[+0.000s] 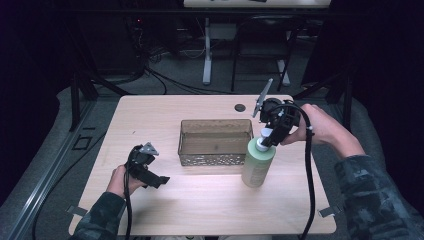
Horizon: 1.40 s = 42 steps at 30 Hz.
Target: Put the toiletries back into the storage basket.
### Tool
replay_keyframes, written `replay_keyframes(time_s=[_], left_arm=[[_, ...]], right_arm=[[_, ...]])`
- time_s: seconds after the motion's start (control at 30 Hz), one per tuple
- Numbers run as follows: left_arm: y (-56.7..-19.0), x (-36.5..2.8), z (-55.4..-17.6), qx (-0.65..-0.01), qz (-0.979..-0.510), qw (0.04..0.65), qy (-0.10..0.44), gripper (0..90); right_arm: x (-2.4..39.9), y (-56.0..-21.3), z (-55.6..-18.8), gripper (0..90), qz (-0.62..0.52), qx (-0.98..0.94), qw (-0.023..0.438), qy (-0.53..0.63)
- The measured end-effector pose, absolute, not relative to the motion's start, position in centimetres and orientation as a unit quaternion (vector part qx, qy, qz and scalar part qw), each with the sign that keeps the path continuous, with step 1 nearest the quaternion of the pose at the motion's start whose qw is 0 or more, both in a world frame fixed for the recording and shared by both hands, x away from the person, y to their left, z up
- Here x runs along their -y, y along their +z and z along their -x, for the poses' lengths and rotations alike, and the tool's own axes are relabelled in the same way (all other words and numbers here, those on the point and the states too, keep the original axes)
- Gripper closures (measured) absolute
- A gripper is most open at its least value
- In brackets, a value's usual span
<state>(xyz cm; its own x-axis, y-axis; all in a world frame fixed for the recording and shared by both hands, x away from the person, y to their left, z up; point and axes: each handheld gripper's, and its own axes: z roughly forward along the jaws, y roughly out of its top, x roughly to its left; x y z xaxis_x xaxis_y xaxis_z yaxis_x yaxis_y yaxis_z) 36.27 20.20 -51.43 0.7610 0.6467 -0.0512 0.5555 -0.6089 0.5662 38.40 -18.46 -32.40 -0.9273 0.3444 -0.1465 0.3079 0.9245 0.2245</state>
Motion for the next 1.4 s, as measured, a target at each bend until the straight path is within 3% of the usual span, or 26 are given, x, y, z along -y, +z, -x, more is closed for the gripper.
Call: replay_keyframes(time_s=[0.13,0.27,1.4], left_arm=[[-51.3,-20.2,-36.2,-0.334,-0.894,0.287,0.082,0.0],[-51.4,-20.3,-36.2,-0.335,-0.894,0.288,0.080,0.0],[-51.4,-20.1,-36.2,-0.329,-0.899,0.280,0.077,0.0]], right_arm=[[18.0,-32.7,-38.7,57.3,-0.161,-0.980,0.079,0.088],[17.6,-32.8,-38.9,60.3,-0.153,-0.983,0.068,0.082],[16.3,-32.7,-39.7,62.6,-0.139,-0.989,0.044,0.023]])
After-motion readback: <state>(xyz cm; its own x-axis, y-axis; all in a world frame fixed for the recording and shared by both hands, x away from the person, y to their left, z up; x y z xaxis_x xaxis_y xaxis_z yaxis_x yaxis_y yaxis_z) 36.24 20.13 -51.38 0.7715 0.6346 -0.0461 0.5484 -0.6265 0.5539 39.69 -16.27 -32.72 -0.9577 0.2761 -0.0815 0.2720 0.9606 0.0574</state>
